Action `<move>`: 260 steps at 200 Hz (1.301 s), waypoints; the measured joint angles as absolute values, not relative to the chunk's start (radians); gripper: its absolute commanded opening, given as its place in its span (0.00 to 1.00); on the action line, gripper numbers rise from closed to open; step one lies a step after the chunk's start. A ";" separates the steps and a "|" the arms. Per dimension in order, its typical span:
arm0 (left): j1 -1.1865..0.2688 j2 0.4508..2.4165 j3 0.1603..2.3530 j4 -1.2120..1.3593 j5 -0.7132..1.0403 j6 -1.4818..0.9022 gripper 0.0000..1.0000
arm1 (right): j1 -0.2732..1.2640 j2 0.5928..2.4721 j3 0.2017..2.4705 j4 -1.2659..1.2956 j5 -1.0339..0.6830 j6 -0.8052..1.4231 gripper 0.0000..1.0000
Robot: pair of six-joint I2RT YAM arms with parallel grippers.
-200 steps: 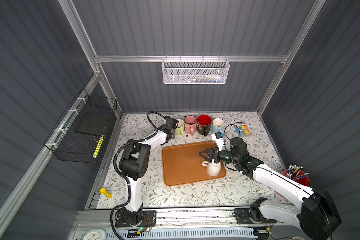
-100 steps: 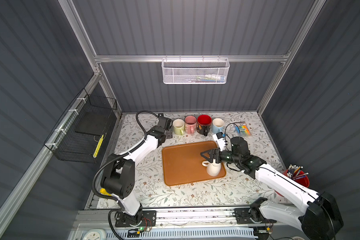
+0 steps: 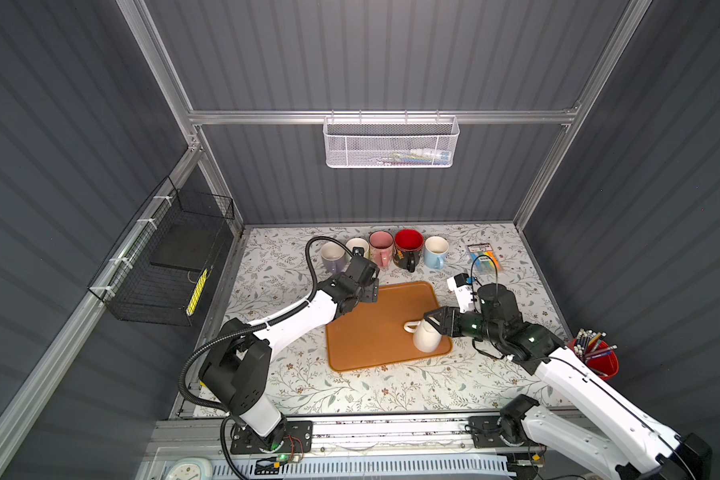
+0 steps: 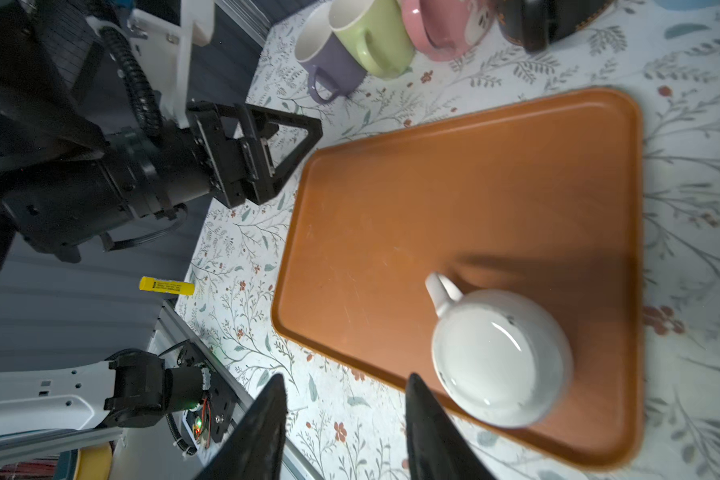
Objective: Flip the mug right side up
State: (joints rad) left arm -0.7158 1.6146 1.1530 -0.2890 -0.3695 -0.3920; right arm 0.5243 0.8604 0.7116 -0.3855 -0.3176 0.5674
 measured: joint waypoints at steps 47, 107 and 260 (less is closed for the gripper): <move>-0.757 1.597 1.092 -0.270 -0.364 -0.428 0.83 | 0.524 0.765 0.627 -0.503 -0.241 0.622 0.01; -0.774 1.463 0.979 -0.234 -0.362 -0.476 1.00 | 0.524 0.808 0.571 -0.536 -0.214 0.648 0.00; -0.778 1.396 0.869 -0.192 -0.356 -0.506 0.98 | 0.524 1.215 0.714 -0.425 -0.149 0.585 0.00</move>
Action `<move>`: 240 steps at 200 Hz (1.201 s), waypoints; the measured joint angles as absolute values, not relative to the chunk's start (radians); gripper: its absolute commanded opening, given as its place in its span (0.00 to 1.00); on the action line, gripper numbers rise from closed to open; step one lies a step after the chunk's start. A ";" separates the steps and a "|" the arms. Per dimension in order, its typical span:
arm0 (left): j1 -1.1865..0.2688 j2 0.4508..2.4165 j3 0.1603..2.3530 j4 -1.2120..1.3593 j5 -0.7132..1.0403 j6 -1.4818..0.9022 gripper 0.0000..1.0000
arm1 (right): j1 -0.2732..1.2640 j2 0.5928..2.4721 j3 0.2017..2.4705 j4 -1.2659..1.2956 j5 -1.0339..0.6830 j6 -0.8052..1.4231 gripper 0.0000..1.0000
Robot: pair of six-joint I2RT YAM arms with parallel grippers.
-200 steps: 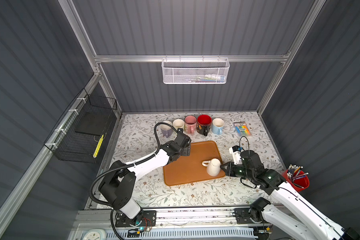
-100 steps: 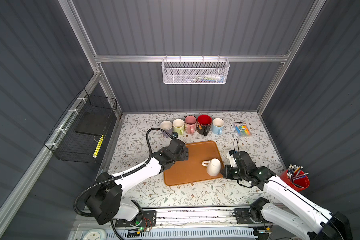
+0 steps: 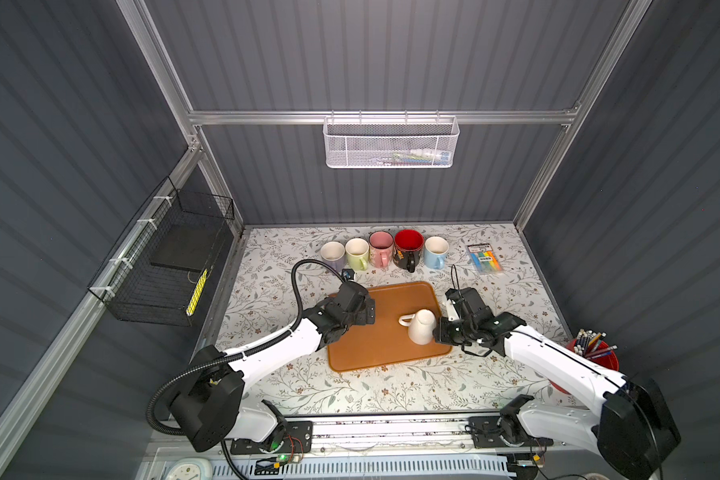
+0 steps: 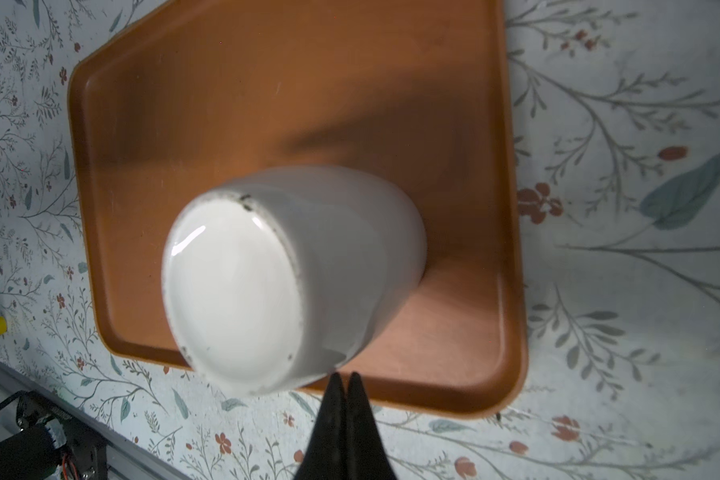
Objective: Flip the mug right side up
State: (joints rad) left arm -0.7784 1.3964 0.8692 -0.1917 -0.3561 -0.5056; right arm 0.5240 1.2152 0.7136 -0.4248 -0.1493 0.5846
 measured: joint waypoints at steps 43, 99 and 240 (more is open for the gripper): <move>-0.778 1.429 0.870 -0.164 -0.354 -0.493 0.92 | 0.520 1.336 0.791 -0.395 -0.138 0.559 0.00; -0.778 1.617 0.985 -0.153 -0.320 -0.454 0.61 | 0.509 1.452 0.889 -0.351 -0.139 0.537 0.00; -0.757 1.905 1.228 -0.133 -0.199 -0.397 0.20 | 0.501 1.522 0.934 -0.320 -0.211 0.519 0.00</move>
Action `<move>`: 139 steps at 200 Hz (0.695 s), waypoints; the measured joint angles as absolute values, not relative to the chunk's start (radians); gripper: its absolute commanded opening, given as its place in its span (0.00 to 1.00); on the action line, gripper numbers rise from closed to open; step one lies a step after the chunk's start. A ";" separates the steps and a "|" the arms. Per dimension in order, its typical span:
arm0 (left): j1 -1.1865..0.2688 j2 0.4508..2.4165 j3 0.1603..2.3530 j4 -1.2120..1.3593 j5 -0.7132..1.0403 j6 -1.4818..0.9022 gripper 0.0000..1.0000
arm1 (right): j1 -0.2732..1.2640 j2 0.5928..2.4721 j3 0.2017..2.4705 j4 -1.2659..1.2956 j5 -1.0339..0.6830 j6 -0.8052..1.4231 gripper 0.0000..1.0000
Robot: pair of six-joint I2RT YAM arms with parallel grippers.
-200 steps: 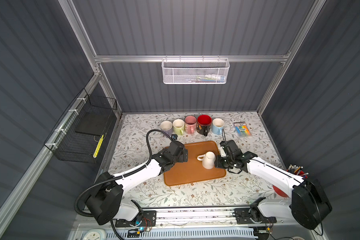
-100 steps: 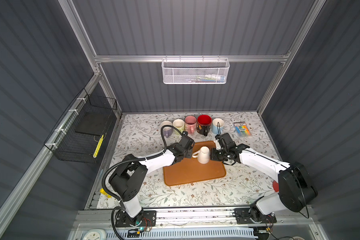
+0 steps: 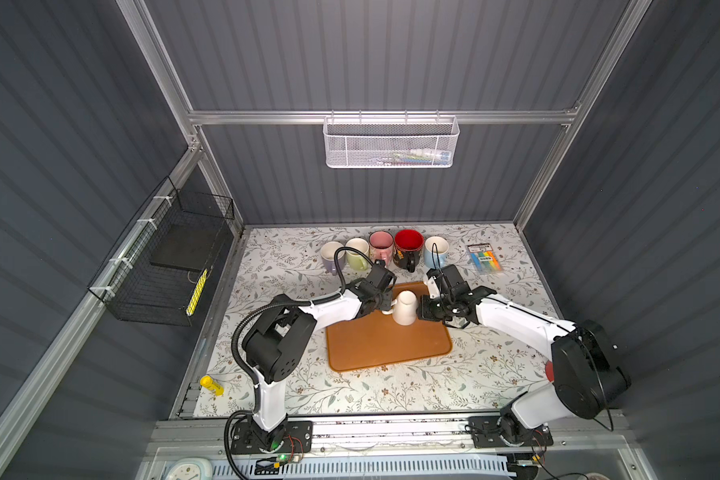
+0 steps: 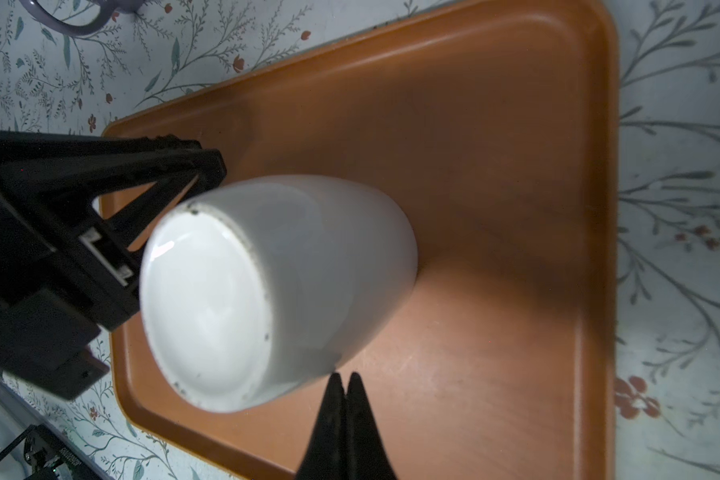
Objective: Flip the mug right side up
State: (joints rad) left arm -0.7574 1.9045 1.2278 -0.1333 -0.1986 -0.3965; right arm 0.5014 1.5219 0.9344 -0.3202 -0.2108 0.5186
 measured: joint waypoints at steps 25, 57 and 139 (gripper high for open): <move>-0.757 1.902 1.208 -0.117 -0.182 -0.402 0.18 | 0.502 1.531 0.946 -0.308 -0.217 0.519 0.00; -0.758 1.874 1.125 -0.102 -0.150 -0.435 0.16 | 0.501 1.544 0.950 -0.298 -0.223 0.520 0.00; -0.780 1.766 0.994 -0.036 -0.117 -0.525 0.16 | 0.502 1.572 0.950 -0.279 -0.258 0.539 0.01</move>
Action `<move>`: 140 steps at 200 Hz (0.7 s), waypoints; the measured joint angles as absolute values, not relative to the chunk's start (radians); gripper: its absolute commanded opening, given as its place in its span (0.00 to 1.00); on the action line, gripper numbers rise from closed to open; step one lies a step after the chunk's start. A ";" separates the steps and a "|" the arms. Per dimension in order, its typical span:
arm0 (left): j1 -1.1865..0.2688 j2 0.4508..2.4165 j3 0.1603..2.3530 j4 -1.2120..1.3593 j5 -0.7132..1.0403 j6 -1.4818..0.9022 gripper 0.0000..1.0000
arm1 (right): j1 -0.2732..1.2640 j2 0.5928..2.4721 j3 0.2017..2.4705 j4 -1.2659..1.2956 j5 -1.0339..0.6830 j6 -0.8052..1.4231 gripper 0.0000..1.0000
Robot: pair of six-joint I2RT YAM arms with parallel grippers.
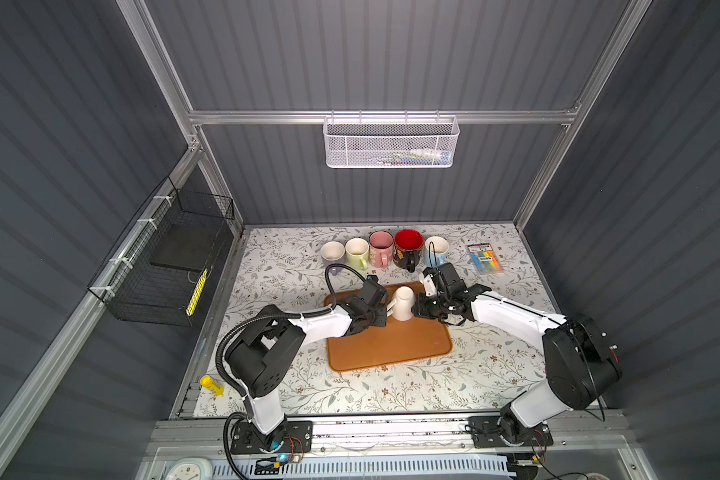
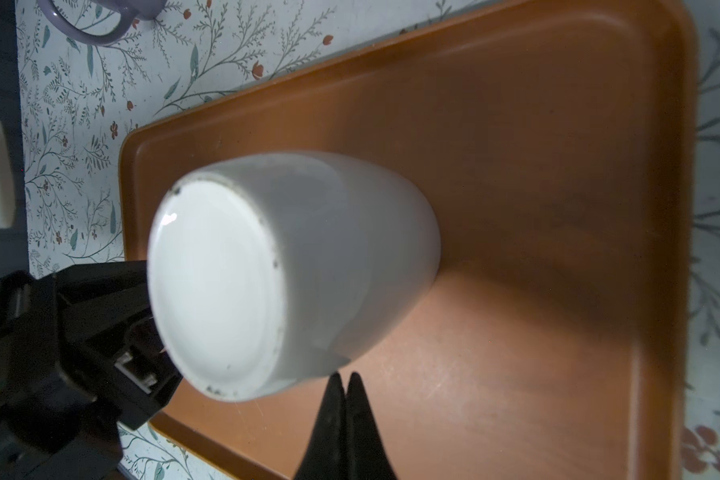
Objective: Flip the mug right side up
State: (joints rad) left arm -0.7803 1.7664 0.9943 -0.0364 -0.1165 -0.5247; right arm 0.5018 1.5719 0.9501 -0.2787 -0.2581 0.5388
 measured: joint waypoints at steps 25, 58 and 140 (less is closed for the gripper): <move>-0.780 1.746 0.994 -0.039 -0.144 -0.524 0.16 | 0.502 1.572 0.950 -0.277 -0.262 0.539 0.01; -0.780 1.737 1.017 -0.061 -0.171 -0.516 0.17 | 0.501 1.572 0.950 -0.276 -0.262 0.539 0.02; -0.795 1.781 1.048 -0.024 -0.126 -0.537 0.16 | 0.501 1.572 0.950 -0.276 -0.266 0.542 0.03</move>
State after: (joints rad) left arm -0.7952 1.7809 1.0481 -0.0242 -0.1265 -0.5373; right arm 0.5007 1.5719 0.9501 -0.2756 -0.2657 0.5415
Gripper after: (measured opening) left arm 0.161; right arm 0.047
